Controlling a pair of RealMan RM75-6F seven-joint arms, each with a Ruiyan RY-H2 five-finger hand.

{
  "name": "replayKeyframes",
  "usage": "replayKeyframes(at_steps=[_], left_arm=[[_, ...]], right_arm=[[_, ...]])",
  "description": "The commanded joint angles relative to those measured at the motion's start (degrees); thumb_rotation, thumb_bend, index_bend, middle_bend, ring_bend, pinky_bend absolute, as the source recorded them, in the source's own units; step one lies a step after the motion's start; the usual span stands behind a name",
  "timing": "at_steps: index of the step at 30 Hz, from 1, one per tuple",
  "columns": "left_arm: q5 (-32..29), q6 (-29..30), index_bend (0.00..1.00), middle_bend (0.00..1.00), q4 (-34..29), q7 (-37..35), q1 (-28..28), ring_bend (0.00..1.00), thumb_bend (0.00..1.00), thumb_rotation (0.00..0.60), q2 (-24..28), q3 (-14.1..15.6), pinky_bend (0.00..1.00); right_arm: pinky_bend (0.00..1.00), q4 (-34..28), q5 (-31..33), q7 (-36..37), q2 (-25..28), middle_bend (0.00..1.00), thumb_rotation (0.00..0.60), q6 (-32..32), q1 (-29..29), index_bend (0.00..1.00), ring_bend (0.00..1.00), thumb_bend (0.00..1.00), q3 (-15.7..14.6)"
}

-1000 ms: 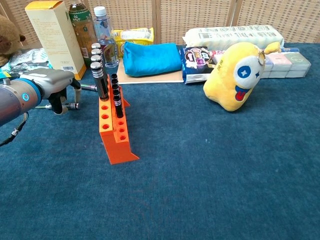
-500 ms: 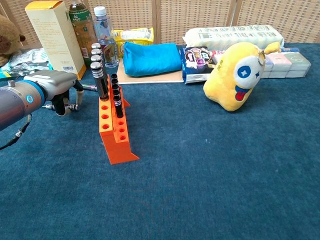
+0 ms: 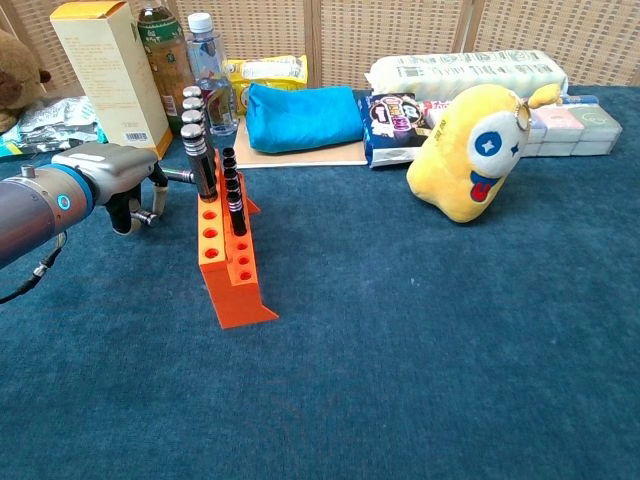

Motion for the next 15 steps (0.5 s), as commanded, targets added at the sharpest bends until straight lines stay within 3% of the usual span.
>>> replayKeyframes(at_steps=[1,9,15], left_arm=[[0.15,0.14,0.55,1.0,-0.26,0.05,0.02,1.0,0.38,0.6,0.15,-0.09,1.0],[0.21,0.72,0.55,1.0,-2.37,0.02,0.36,1.0,0.38,0.6,1.53,-0.54,1.0],[1.32,3.32,0.55,1.0,-8.0,0.21,1.04,1.0,0.38,0.6,5.51,-1.16,1.0]], right_arm=[[0.0,0.0,-0.08,0.04,0.01,0.05,0.6,0.03,0.0,0.09,0.01,0.0,-0.01],[0.0,-0.06,-0.26,0.01,0.0,0.05,0.6,0.13,0.0,0.09,0.01,0.0,-0.05],[0.0,-0.14,-0.54,-0.16,-0.07,0.05,0.6,-0.03,0.13,0.09,0.01,0.0,-0.16]])
